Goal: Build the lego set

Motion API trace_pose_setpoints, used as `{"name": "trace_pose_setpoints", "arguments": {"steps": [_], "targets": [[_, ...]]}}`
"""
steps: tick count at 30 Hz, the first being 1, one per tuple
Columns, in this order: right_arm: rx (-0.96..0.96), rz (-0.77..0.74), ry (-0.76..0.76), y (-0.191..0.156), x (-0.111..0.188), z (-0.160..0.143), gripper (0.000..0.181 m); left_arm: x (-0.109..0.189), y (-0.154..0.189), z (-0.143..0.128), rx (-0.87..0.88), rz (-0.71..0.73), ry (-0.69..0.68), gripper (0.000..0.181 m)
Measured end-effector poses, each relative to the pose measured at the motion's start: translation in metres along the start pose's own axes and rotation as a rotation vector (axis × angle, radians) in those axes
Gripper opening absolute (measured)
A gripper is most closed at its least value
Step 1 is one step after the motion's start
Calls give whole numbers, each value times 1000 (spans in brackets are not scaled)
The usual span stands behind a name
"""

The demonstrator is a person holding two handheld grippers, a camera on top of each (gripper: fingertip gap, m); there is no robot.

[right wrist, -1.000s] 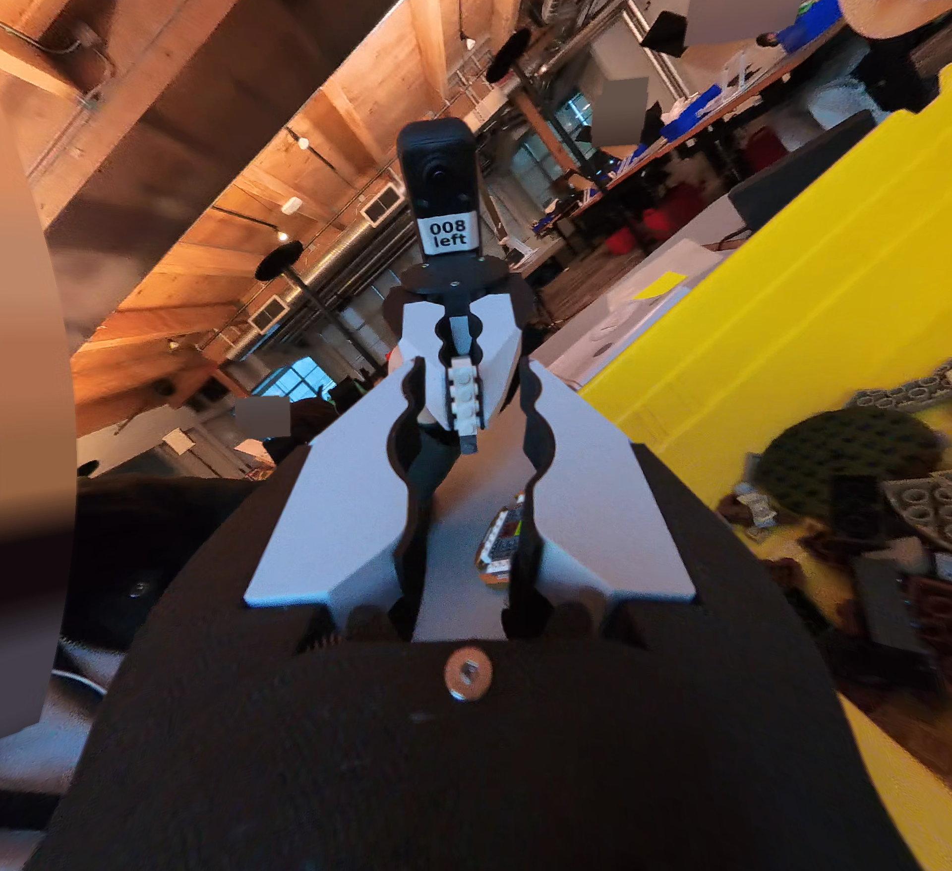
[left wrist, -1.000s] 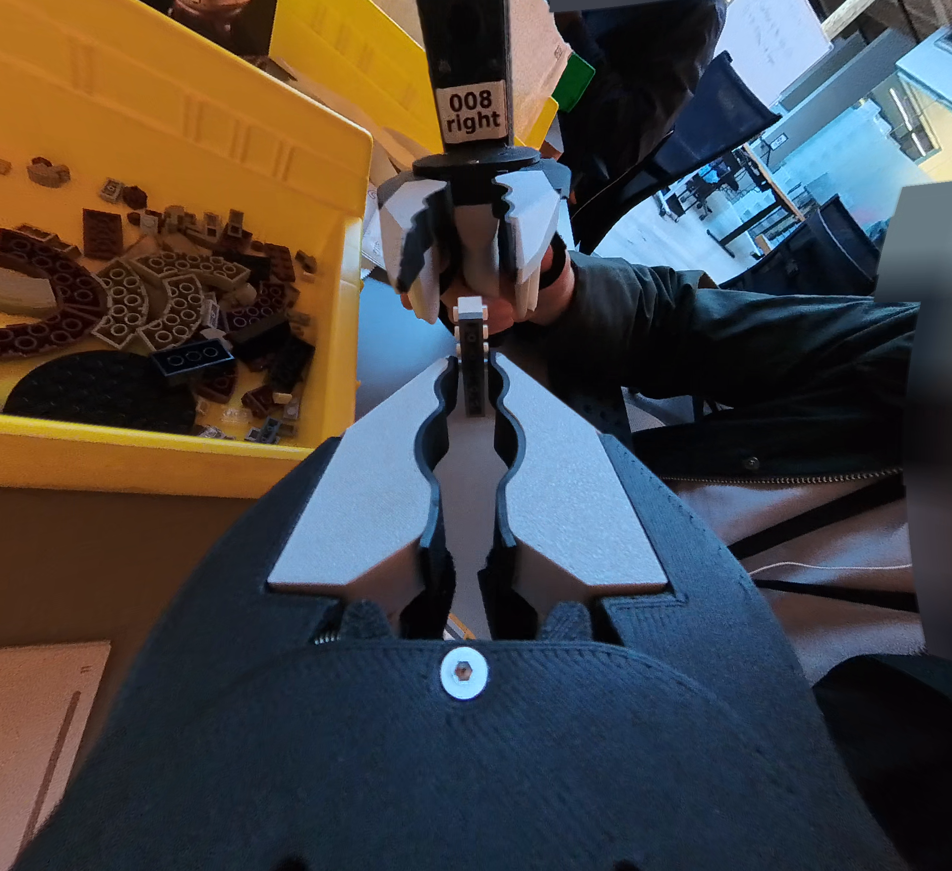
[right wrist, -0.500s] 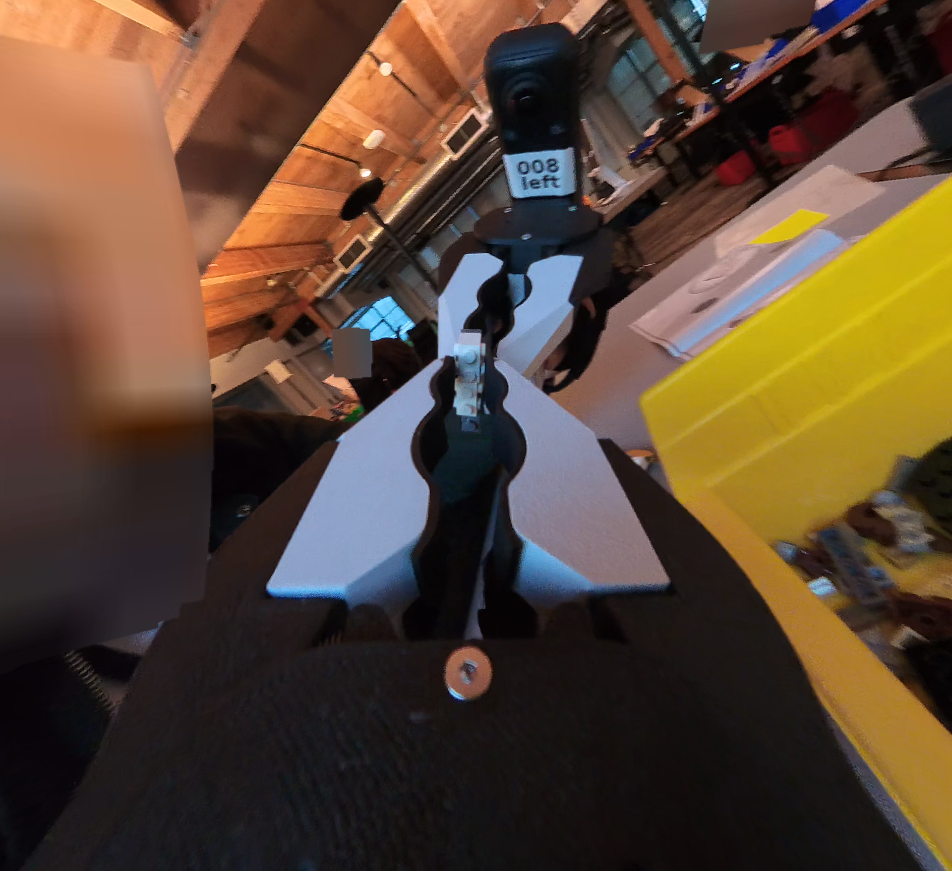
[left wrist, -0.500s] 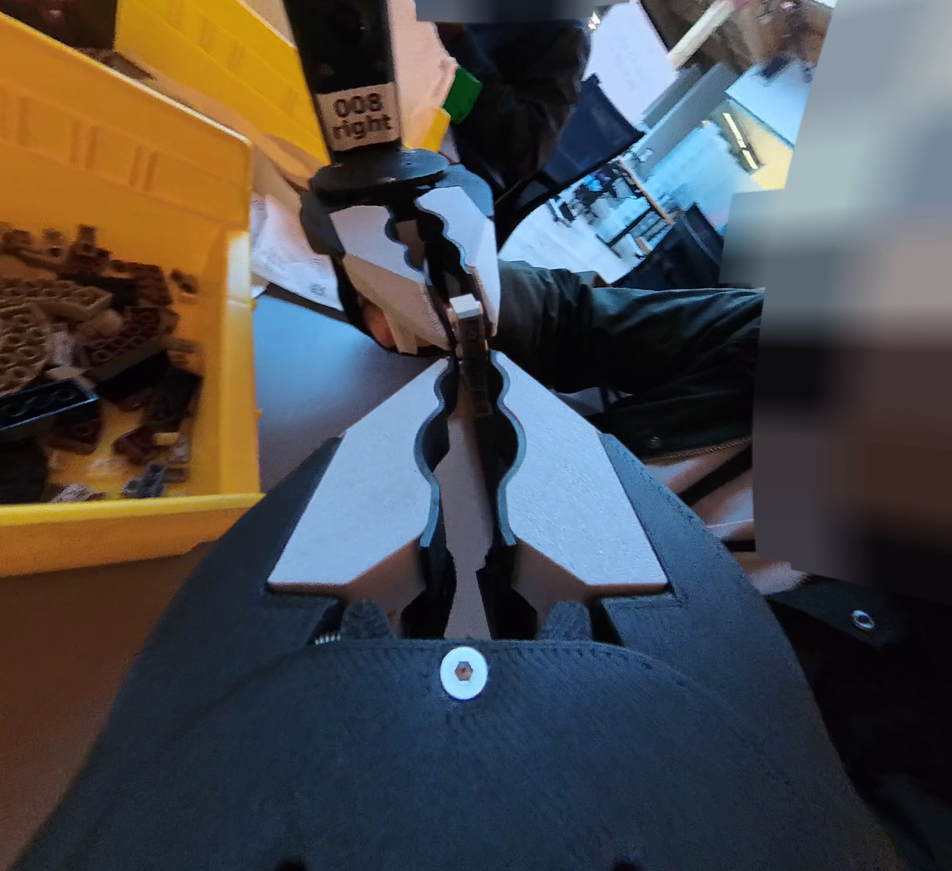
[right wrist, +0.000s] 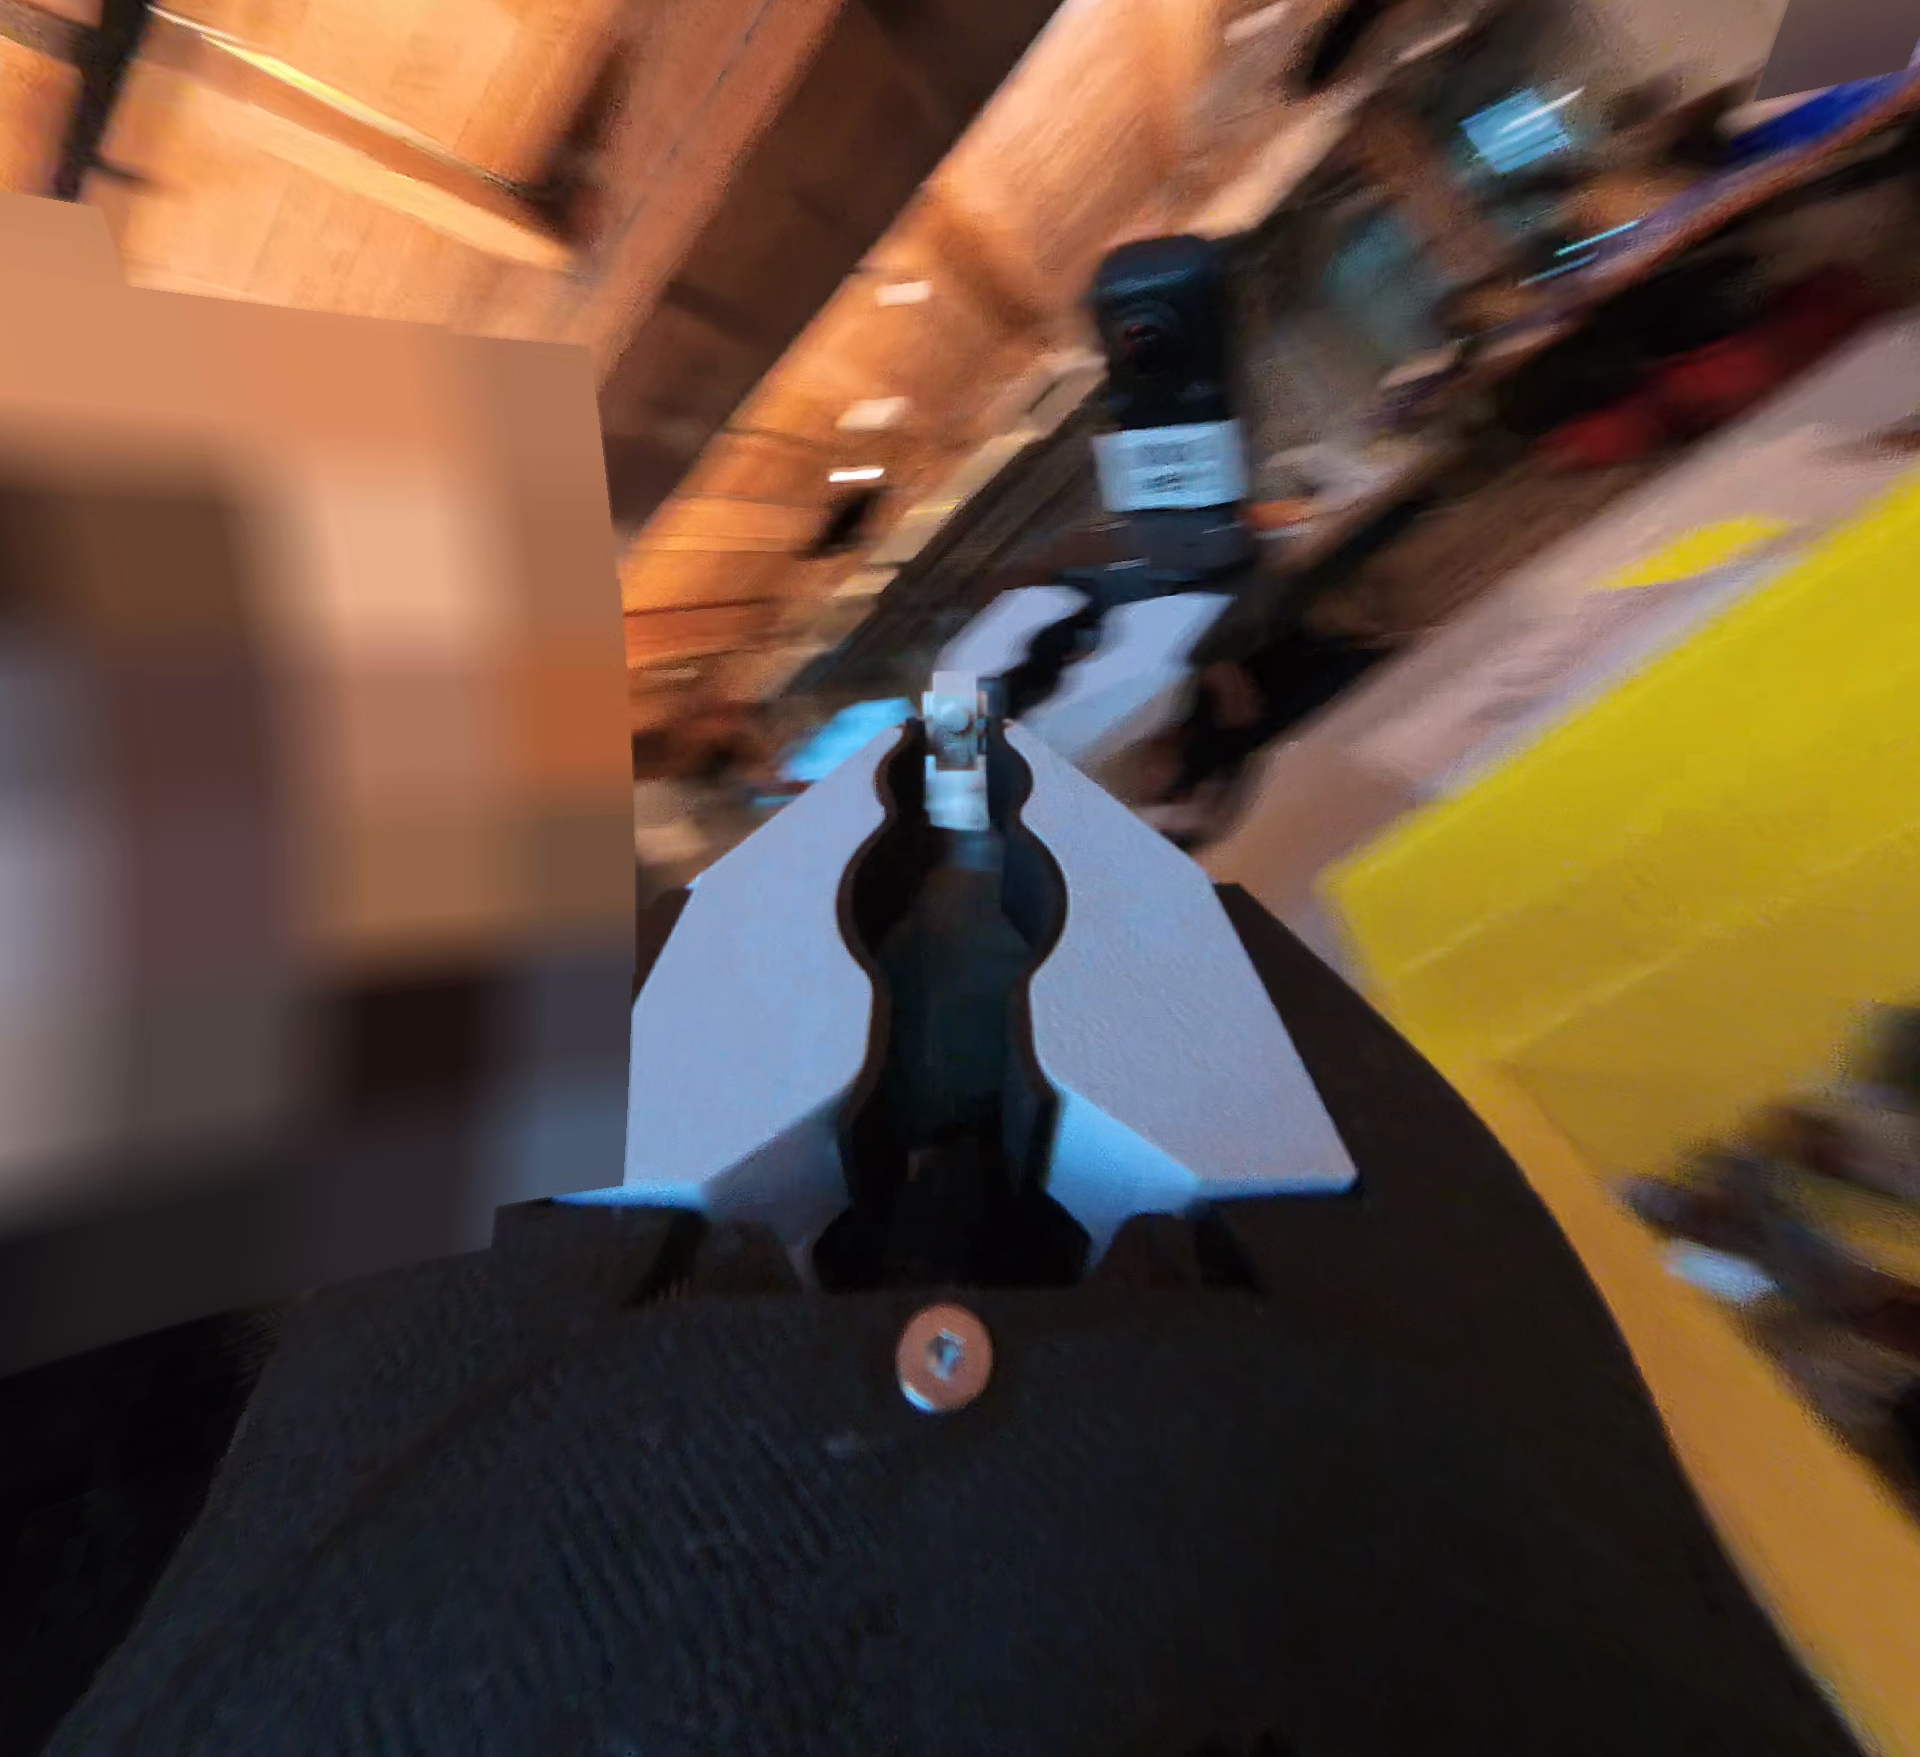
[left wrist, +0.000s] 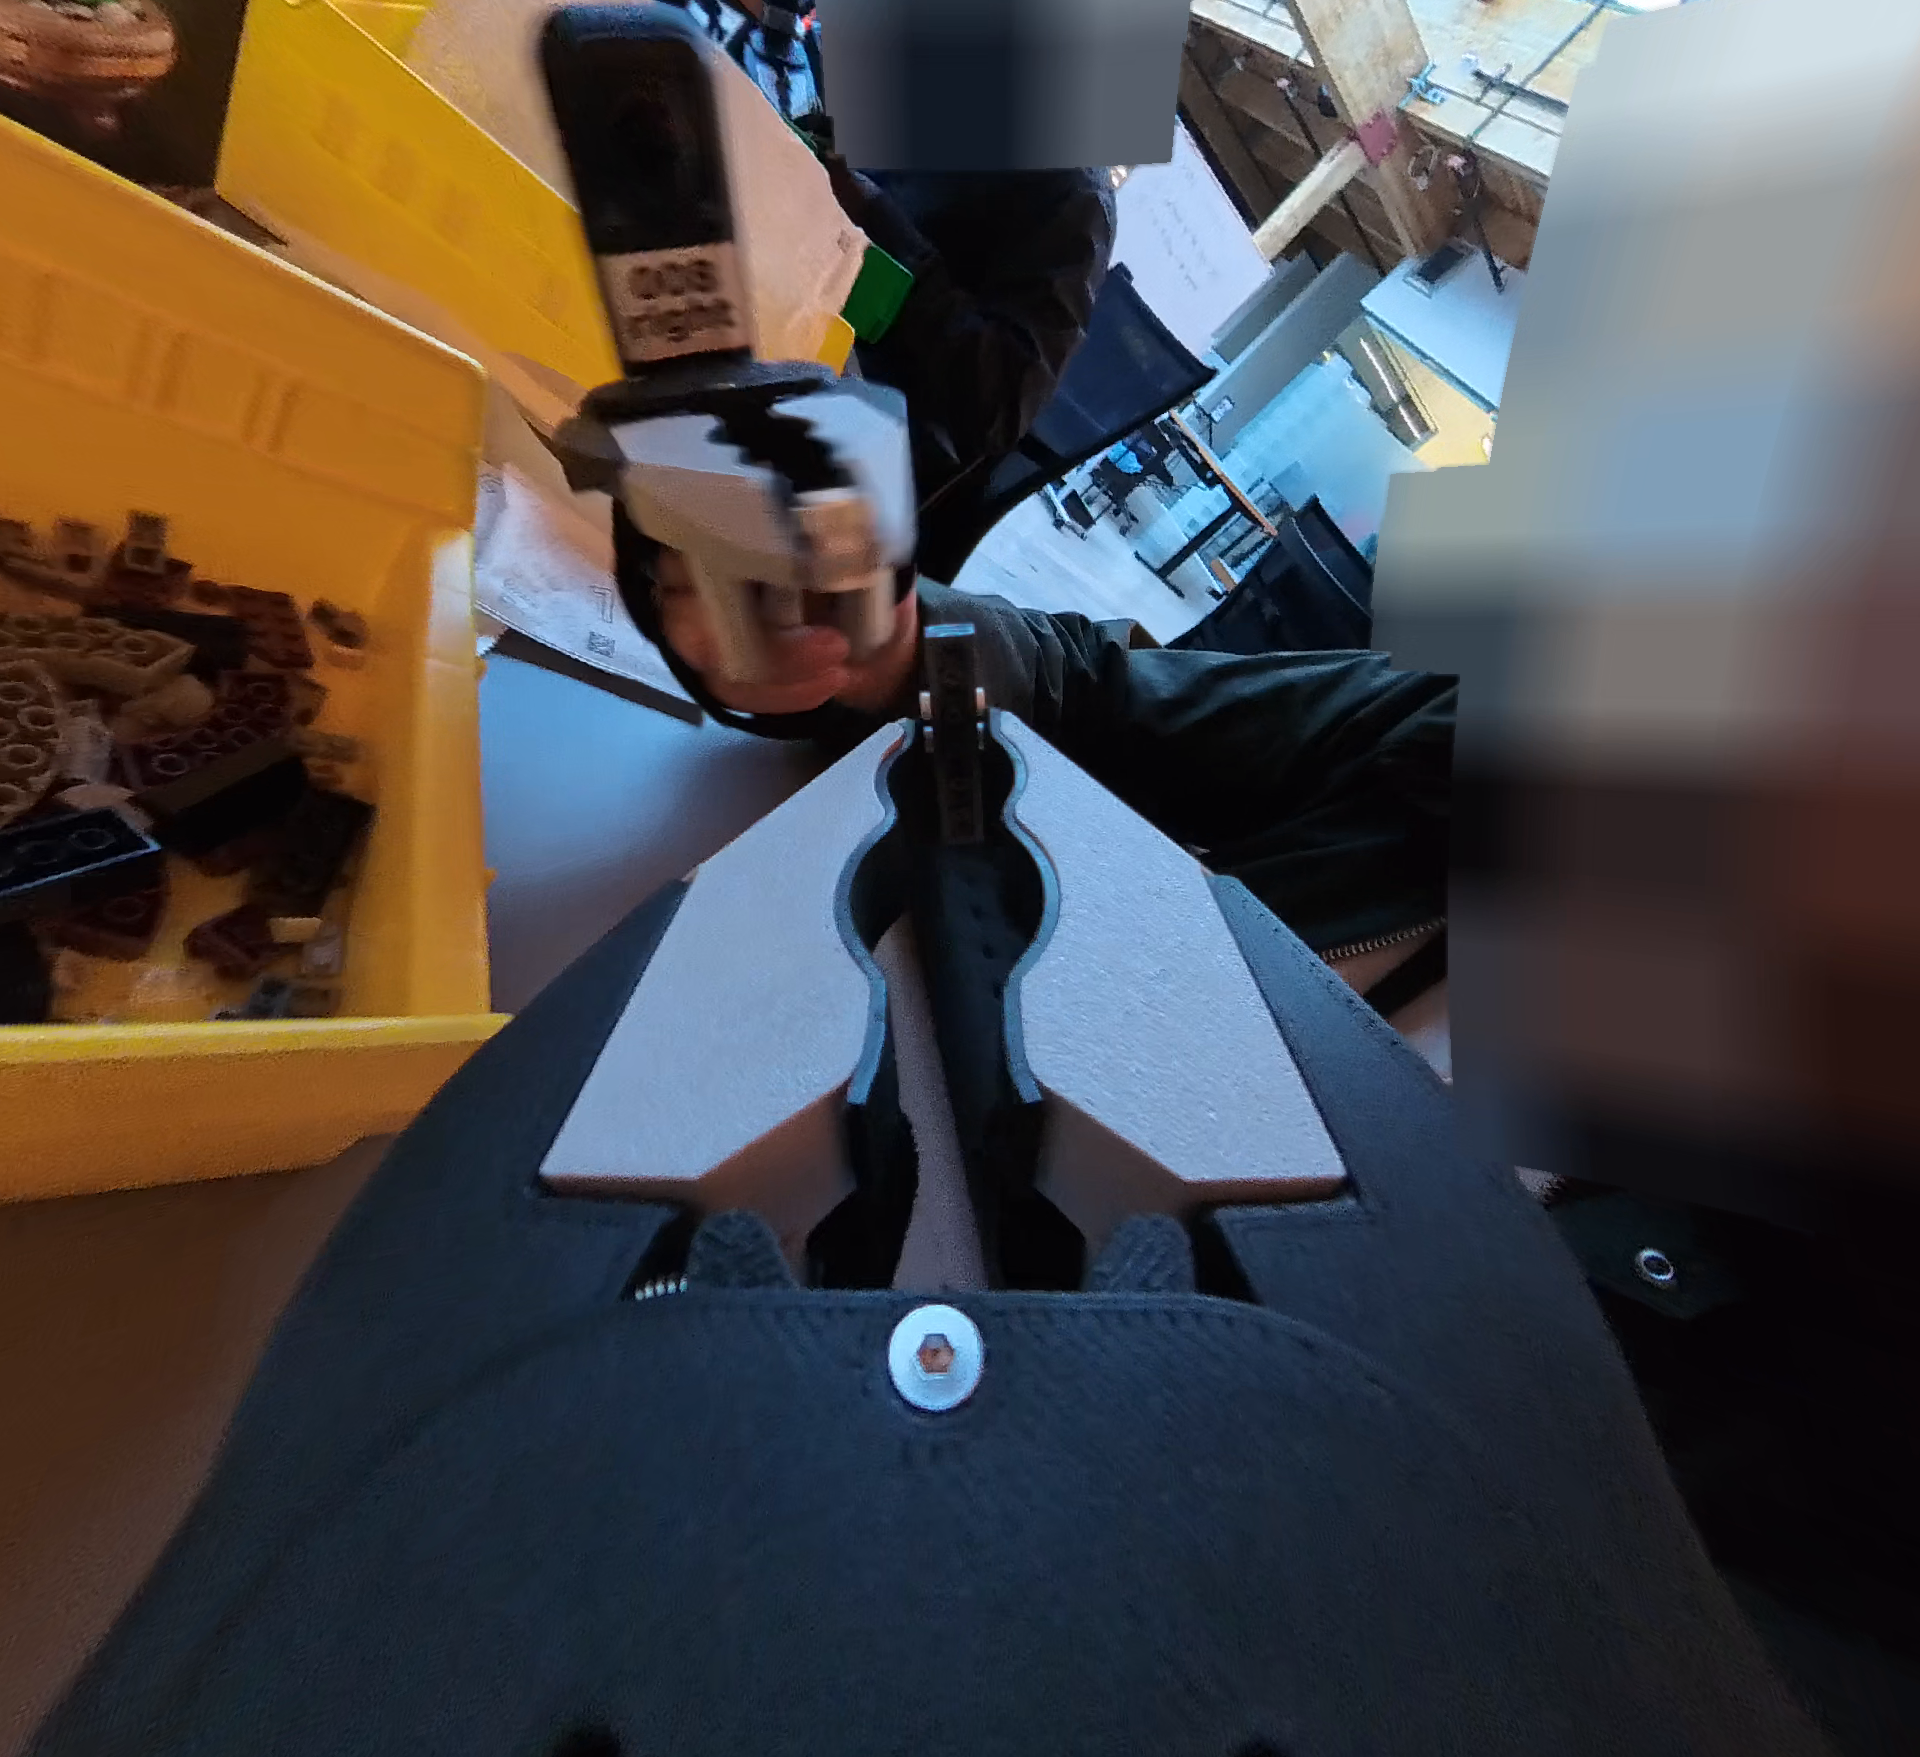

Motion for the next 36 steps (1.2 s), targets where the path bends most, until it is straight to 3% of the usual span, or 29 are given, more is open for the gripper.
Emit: {"name": "trace_pose_setpoints", "arguments": {"steps": [1,3,5,7,10,14,20,21,22,24,27,30,36], "targets": [[148,-193,59,12,6,6,8,2,-1,1,6,9,8,9],[563,-589,42,26,20,13,9,9,-4,3,9,40,22,9],[970,-881,-33,22,24,18,9,15,-5,6,6,54,36,9],[1301,-1017,-105,17,19,12,9,20,-5,7,-3,80,41,9],[1588,-1175,-266,26,10,0,10,24,-4,10,-3,85,52,9],[1712,-1375,-460,46,13,-3,10,23,-4,9,-4,89,38,9],[1501,-1512,-546,71,32,2,10,21,-8,5,14,100,23,9],[1455,-1531,-506,72,35,6,21,21,-9,5,18,108,21,9],[1408,-1540,-448,73,38,10,42,22,-10,4,20,116,19,9],[1288,-1486,-352,71,39,14,51,23,-12,4,25,126,20,9],[1197,-1182,-224,53,21,7,51,23,-17,2,37,155,18,9],[1244,-857,-171,24,-3,-12,43,21,-19,-1,52,156,9,9],[1362,-743,-260,15,-19,-35,34,7,-20,-13,74,120,-68,9]]}}
Point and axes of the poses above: each gripper's, where its closed fingertips meet, x back along the fingers, z out of its top, y = z × x across the jaws, the point moved 5 cm from there along x, back along the fingers, and after that the axes turned 15 degrees about -x, right-handed, at the moved point
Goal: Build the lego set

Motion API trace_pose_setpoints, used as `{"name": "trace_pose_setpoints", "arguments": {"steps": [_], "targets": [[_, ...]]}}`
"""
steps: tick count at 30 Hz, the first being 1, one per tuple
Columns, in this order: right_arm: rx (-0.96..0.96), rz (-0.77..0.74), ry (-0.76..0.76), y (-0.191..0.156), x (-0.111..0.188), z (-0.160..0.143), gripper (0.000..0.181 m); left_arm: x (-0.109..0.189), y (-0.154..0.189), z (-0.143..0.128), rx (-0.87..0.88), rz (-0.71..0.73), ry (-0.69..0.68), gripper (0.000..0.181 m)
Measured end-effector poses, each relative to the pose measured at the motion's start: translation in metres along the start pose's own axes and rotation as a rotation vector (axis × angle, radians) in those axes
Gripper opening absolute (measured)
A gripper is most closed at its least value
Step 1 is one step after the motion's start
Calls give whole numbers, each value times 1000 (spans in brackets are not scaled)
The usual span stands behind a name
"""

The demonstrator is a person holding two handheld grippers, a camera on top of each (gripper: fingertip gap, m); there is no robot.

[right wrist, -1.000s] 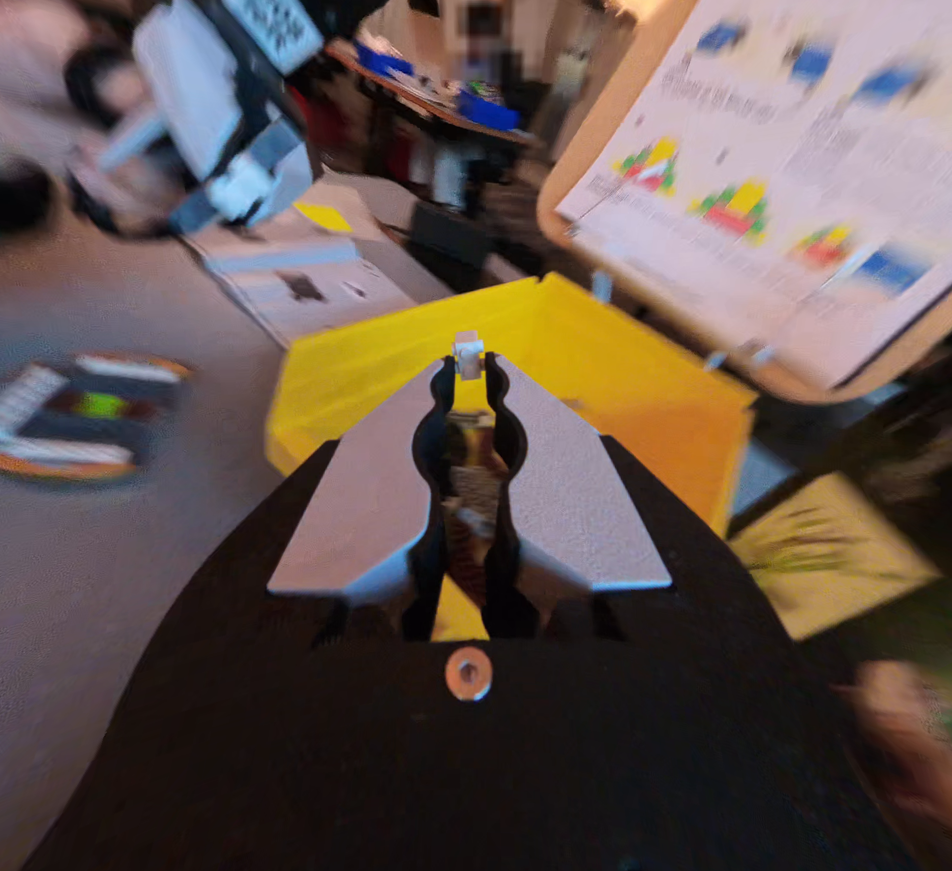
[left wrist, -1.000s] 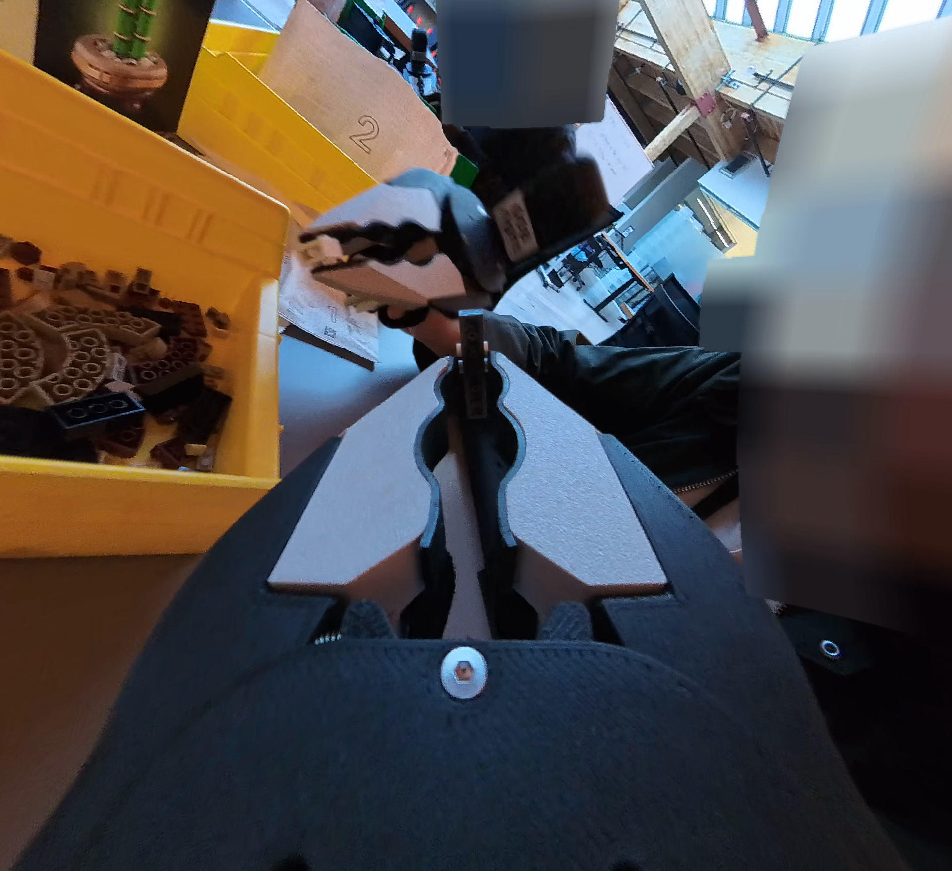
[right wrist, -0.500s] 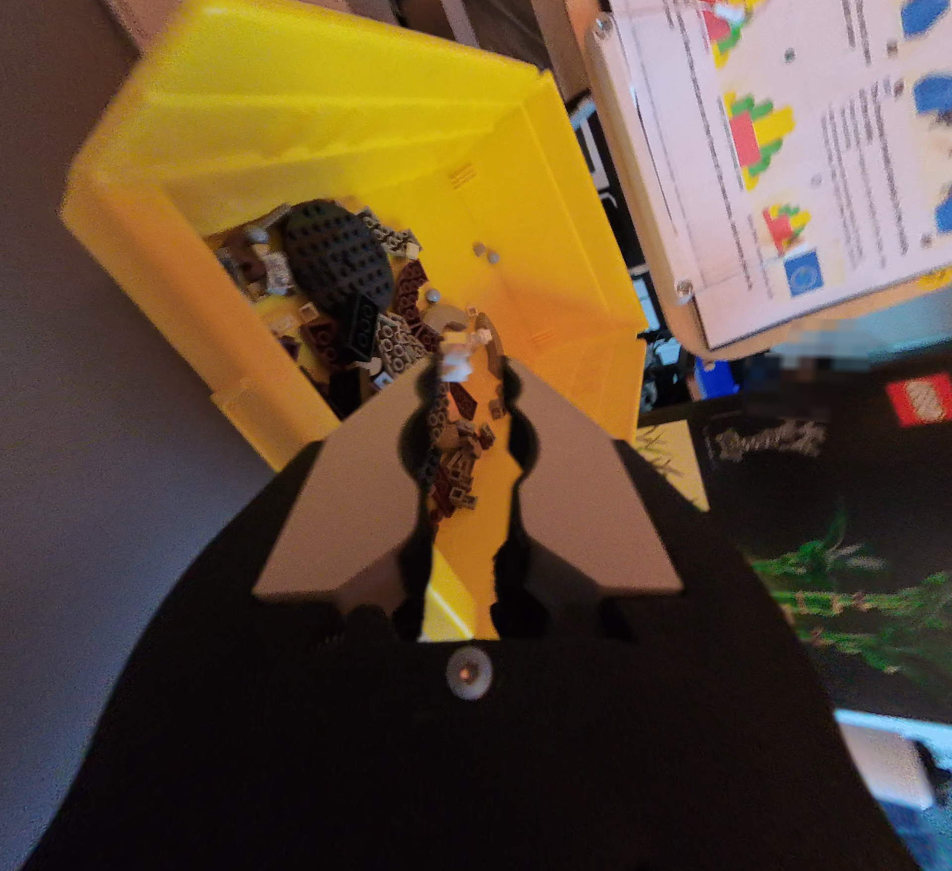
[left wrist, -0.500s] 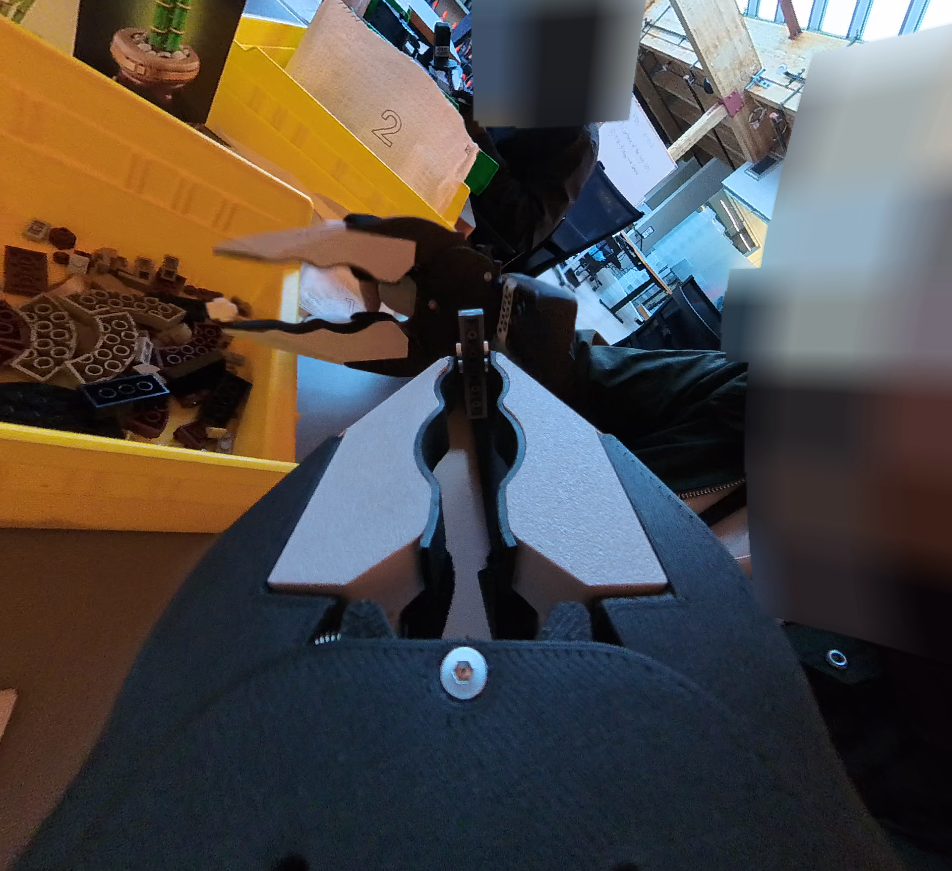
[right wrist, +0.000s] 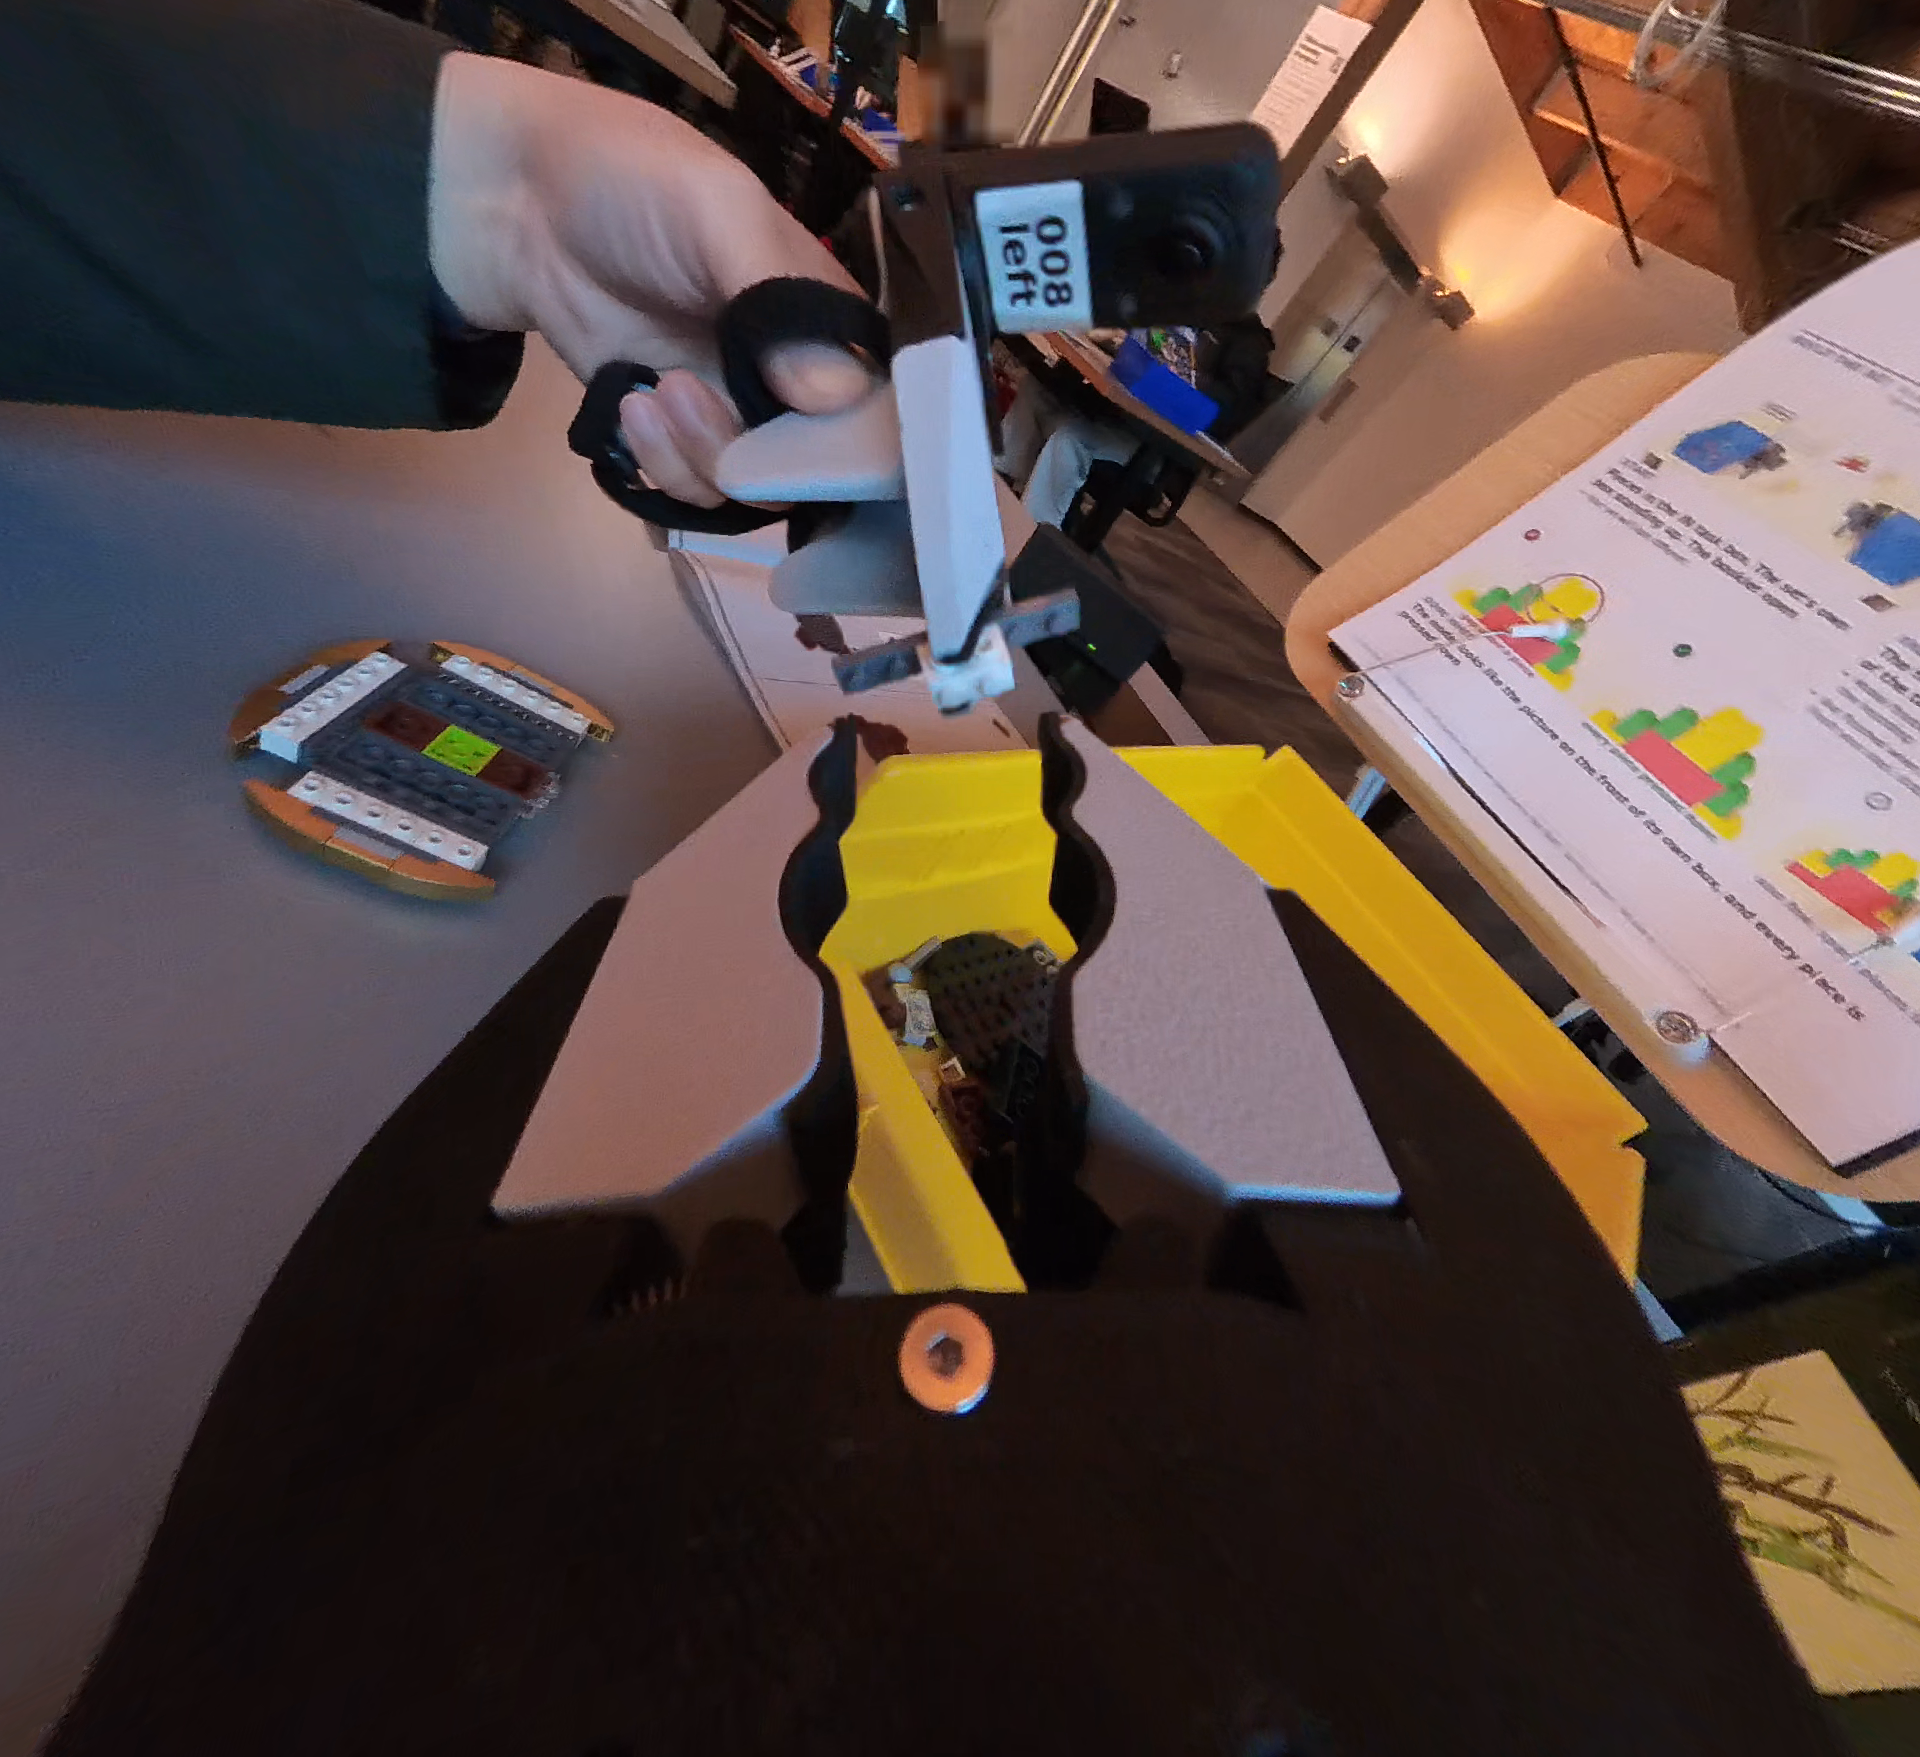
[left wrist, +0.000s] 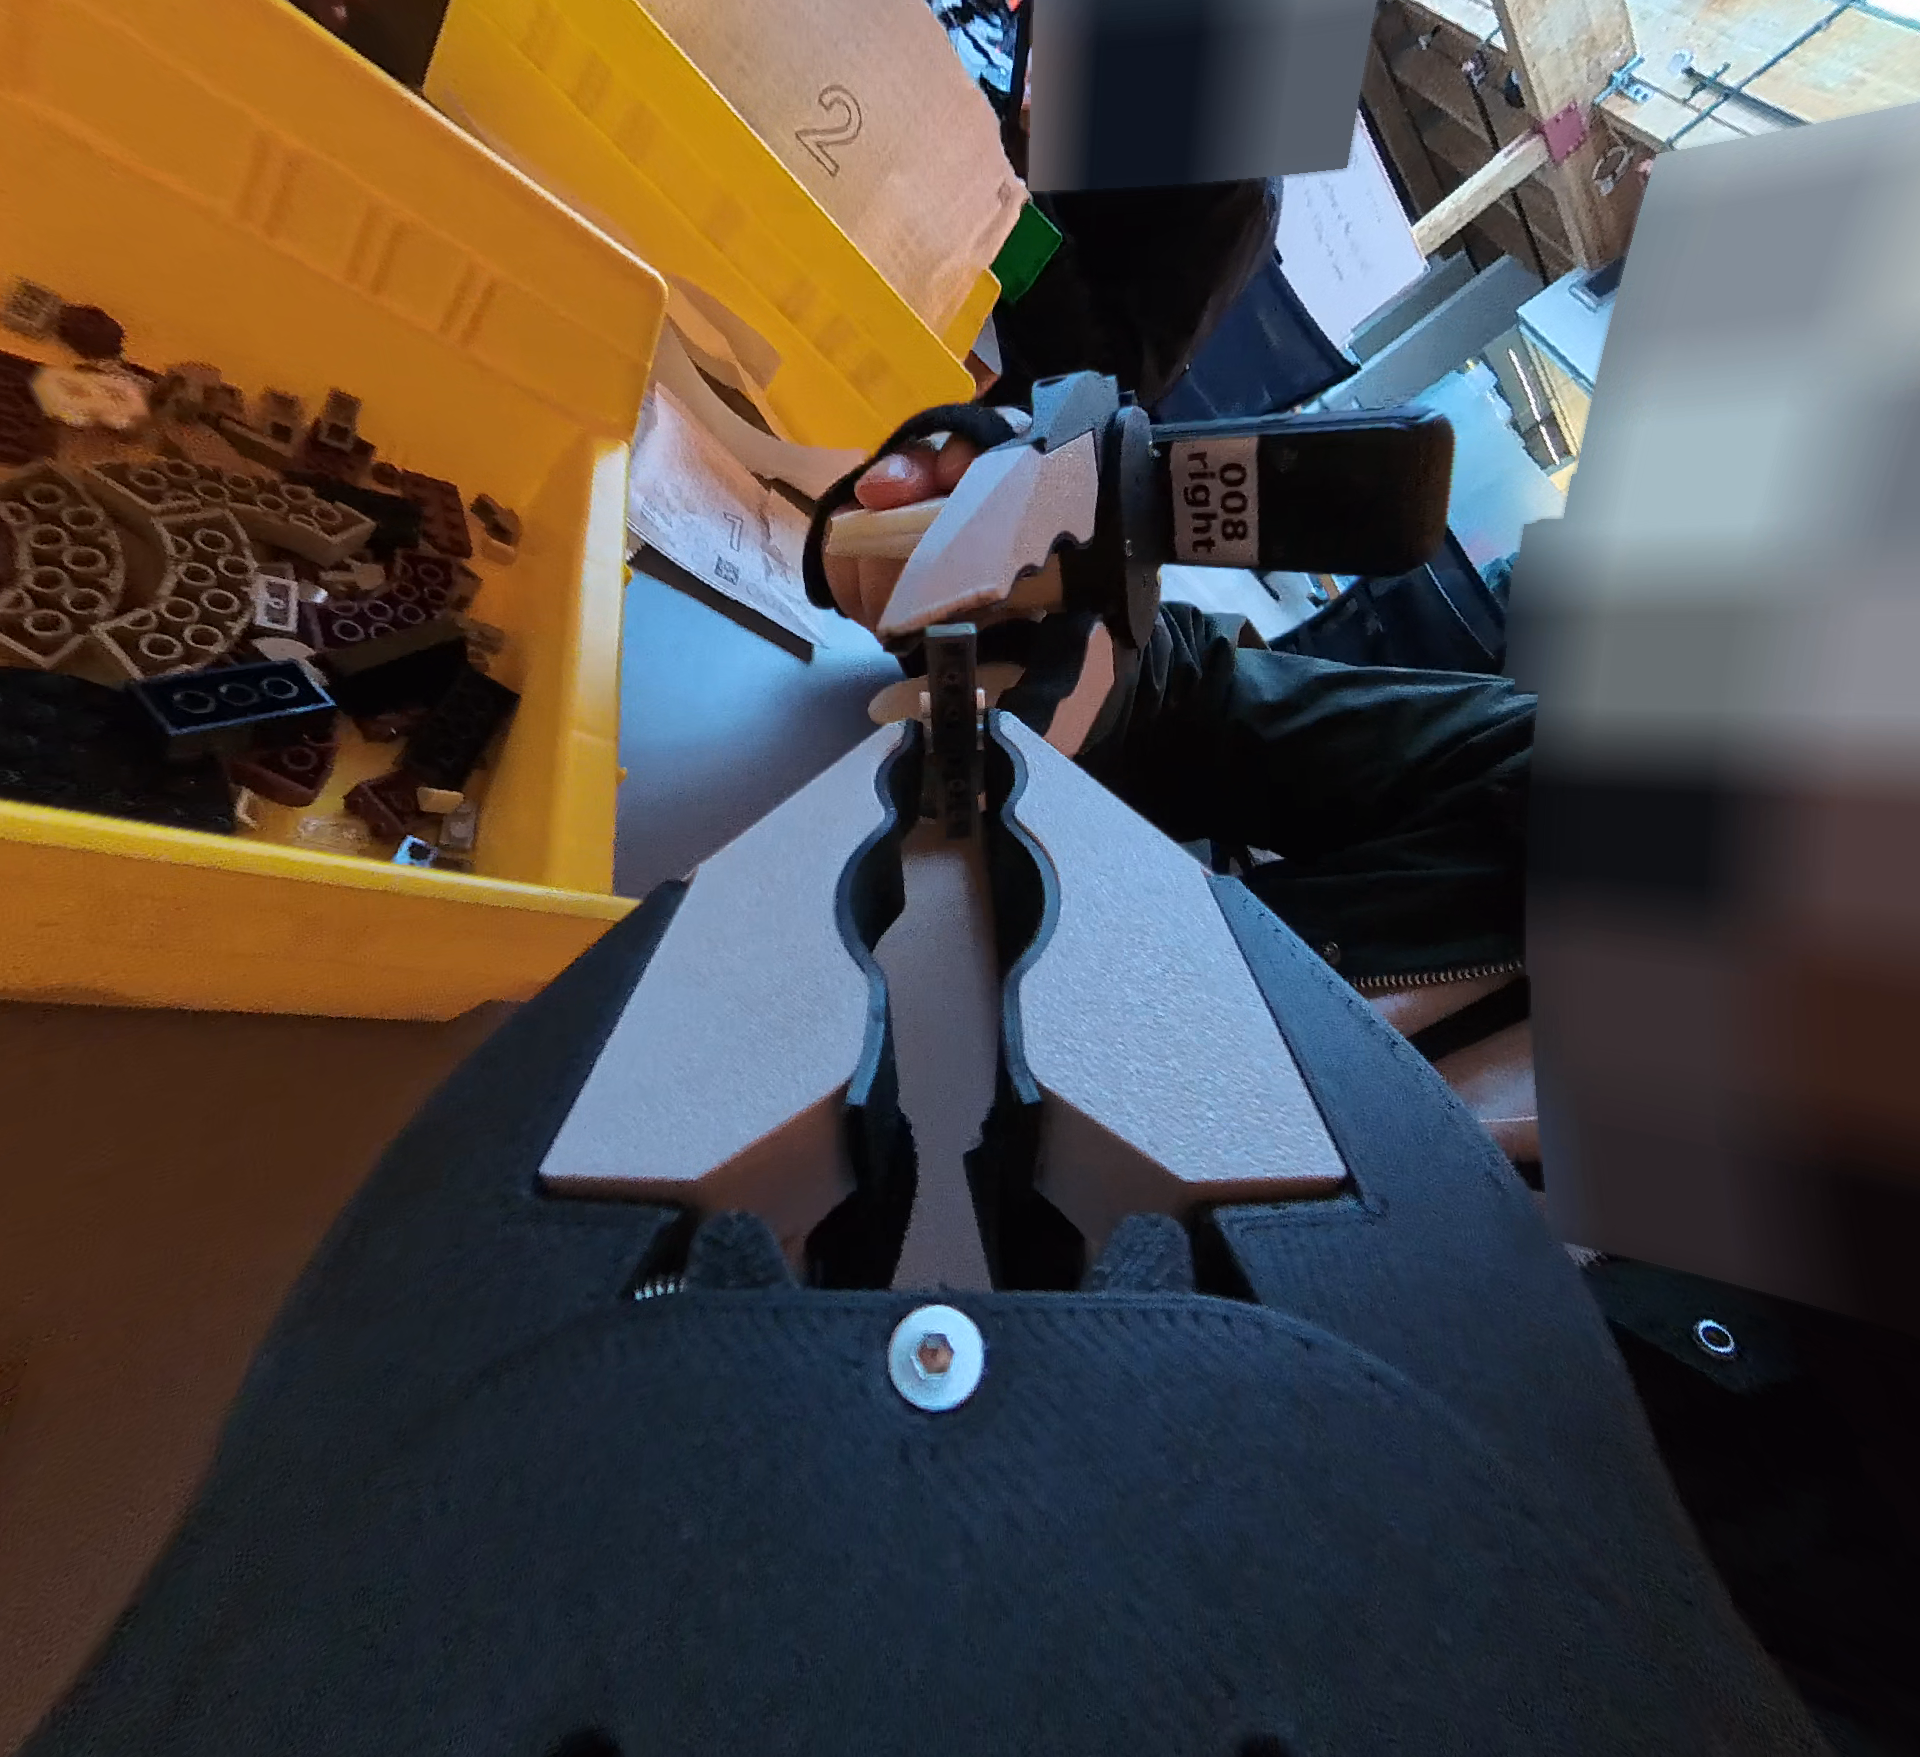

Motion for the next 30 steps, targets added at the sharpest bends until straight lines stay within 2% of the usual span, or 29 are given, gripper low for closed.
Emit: {"name": "trace_pose_setpoints", "arguments": {"steps": [3,5,10,15,21,24,30], "targets": [[31,7,-9,-5,-2,-1,32,-8,0,-6,15,-24,-37,9],[55,0,-20,-6,-2,-2,14,-11,1,-8,28,-50,-53,10],[44,18,-17,-6,0,1,14,-10,2,-7,74,-99,-30,10],[45,-23,-28,0,1,0,13,-2,-2,-2,82,-79,17,10],[90,-50,-48,0,0,-2,13,-5,-4,-4,45,-49,-15,6],[70,-21,-43,-2,1,-1,13,-4,1,-5,5,-57,-36,6],[-53,102,40,-7,8,12,13,-5,16,-1,1,-183,-5,5]]}}
Point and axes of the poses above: each gripper's, where its closed fingertips meet, x back along the fingers, z out of its top, y = z × x across the jaws, the point moved 5 cm from there along x, back along the fingers, and after that the axes turned 15 degrees about -x, right-handed, at the moved point
